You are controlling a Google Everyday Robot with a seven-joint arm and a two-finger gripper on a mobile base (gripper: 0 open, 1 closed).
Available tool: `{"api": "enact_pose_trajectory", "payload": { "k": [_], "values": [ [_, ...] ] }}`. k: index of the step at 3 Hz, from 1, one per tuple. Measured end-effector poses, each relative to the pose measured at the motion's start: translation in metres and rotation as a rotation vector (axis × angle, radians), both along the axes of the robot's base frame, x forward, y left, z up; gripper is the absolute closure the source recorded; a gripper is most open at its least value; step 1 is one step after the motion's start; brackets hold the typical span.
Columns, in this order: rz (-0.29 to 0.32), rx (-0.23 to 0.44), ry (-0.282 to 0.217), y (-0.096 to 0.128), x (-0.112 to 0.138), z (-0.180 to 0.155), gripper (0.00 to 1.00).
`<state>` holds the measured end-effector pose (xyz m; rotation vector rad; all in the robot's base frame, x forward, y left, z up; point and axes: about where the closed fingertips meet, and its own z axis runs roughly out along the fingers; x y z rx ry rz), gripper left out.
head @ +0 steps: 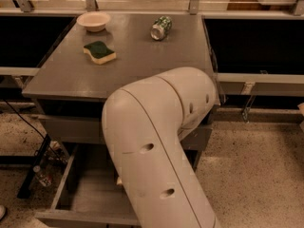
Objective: Pick rxbar blueberry from middle drawer and place on counter
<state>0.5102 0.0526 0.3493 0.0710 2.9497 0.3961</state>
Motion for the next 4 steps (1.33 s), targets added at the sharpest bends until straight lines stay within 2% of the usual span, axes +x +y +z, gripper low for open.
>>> {"api": "enact_pose_trajectory", "payload": {
  "k": [1, 2, 3, 4],
  "values": [
    [0.000, 0.000, 0.000, 0.0000, 0.0000, 0.0000, 0.00],
    [0.000, 0.000, 0.000, 0.0000, 0.0000, 0.0000, 0.20],
    [0.000, 0.000, 0.000, 0.0000, 0.0000, 0.0000, 0.49],
    [0.000, 0.000, 0.000, 0.0000, 0.0000, 0.0000, 0.74]
  ]
}}
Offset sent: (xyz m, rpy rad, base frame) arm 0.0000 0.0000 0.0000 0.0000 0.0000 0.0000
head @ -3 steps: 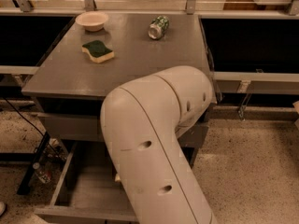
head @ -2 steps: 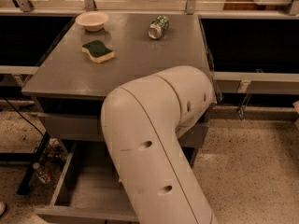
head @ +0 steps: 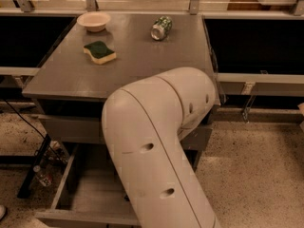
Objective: Pick rxbar blueberry from middle drawer and place on counter
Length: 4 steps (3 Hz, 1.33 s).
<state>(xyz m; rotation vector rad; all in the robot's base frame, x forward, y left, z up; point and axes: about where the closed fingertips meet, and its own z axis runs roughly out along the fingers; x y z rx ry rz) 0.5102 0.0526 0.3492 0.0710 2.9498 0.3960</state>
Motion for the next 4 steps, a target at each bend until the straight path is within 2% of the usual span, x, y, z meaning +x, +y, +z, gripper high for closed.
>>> {"api": "enact_pose_trajectory", "payload": {
  "k": [1, 2, 4],
  "values": [
    [0.000, 0.000, 0.000, 0.0000, 0.0000, 0.0000, 0.97],
    [0.000, 0.000, 0.000, 0.0000, 0.0000, 0.0000, 1.00],
    [0.000, 0.016, 0.011, -0.0015, 0.0008, -0.0004, 1.00]
  ]
}}
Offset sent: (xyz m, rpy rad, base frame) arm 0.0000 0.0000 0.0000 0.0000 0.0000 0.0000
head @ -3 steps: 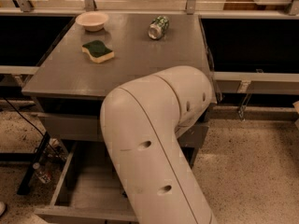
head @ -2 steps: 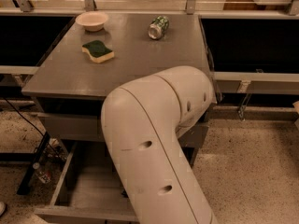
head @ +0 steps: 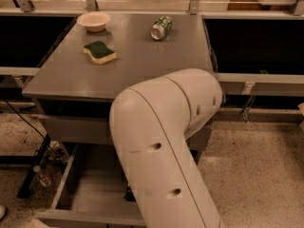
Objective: Pick rxbar blueberry from middle drawer and place on counter
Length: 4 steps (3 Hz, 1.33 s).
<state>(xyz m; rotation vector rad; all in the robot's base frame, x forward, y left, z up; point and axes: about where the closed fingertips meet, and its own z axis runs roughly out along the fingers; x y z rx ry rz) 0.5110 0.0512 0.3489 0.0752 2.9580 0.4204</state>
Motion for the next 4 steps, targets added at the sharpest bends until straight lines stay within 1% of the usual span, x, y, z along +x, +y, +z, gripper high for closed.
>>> {"api": "enact_pose_trajectory", "payload": {
  "k": [1, 3, 4],
  "values": [
    [-0.017, 0.019, -0.024, -0.017, -0.003, 0.019, 1.00],
    [-0.033, 0.028, -0.133, -0.043, -0.013, 0.081, 1.00],
    [-0.033, 0.028, -0.133, -0.043, -0.013, 0.081, 1.00]
  ]
}}
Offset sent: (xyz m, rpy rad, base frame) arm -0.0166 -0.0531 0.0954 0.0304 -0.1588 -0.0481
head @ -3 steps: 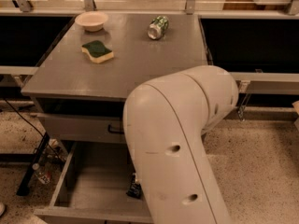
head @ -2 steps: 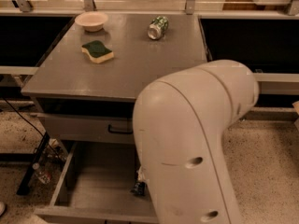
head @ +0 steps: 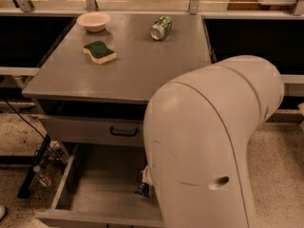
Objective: Pick rxbar blueberry from middle drawer and place on counter
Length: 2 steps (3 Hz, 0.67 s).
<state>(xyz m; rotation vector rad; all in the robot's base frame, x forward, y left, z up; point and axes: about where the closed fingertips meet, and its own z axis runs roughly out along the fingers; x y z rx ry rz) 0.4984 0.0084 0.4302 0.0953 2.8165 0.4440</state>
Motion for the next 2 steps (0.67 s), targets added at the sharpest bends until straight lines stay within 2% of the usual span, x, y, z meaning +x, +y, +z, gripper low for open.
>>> {"api": "enact_pose_trajectory", "payload": {
  "k": [2],
  "values": [
    [-0.116, -0.017, -0.067, -0.050, 0.000, 0.035, 1.00]
  ]
}}
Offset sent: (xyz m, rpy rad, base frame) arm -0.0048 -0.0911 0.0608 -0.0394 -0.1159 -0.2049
